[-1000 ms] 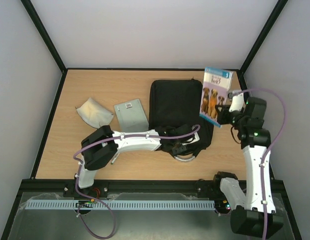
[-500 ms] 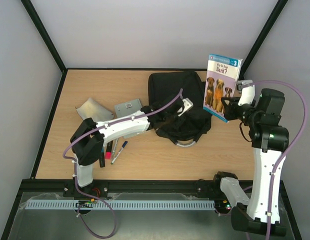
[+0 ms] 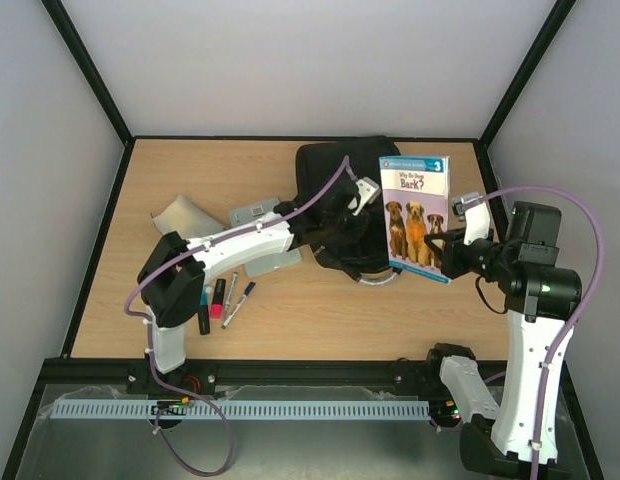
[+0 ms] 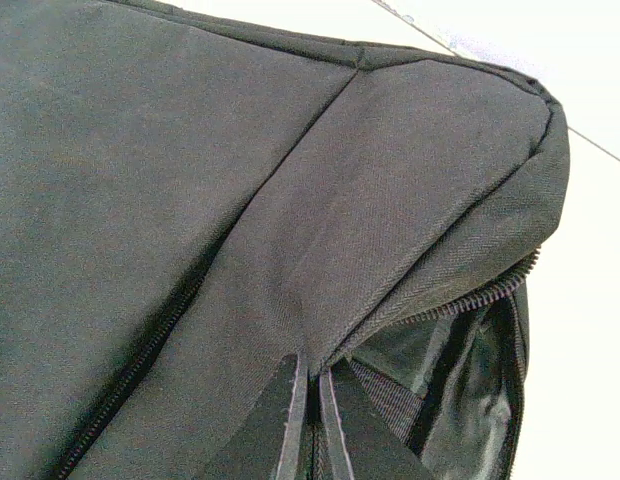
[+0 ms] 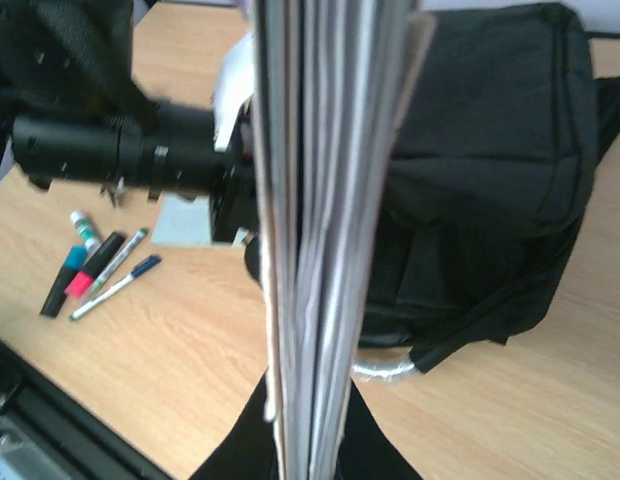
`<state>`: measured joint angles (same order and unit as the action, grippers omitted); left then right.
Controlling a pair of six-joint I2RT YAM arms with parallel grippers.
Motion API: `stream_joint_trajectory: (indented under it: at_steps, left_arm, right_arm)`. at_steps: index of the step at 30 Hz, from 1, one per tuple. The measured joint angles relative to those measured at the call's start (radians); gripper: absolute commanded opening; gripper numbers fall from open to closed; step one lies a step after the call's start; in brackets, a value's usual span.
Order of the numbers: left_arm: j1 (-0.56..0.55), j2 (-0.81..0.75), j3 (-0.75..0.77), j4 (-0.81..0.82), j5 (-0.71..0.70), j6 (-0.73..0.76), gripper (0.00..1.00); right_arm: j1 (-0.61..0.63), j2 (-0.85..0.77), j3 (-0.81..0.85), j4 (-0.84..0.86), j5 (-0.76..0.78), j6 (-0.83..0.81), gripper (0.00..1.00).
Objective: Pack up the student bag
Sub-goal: Place the book in the student bag.
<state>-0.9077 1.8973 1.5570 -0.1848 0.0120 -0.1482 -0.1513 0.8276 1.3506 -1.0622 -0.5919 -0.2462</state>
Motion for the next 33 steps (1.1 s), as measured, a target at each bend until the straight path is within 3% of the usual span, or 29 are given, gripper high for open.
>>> stream_joint_trajectory:
  at_steps: [9, 19, 33]
  left_arm:
    - [0.035, -0.01, 0.0, 0.026, 0.052, -0.048, 0.02]
    - [0.072, -0.052, -0.004, 0.069, 0.065, -0.097, 0.02]
    - [0.071, -0.098, -0.028, 0.156, 0.062, -0.139, 0.02]
  right_arm:
    - [0.0, 0.018, -0.014, -0.159, -0.06, -0.238, 0.01]
    - [-0.005, 0.094, -0.196, -0.176, -0.056, -0.423, 0.01]
    - [-0.003, 0.333, -0.256, -0.189, -0.049, -0.492, 0.01]
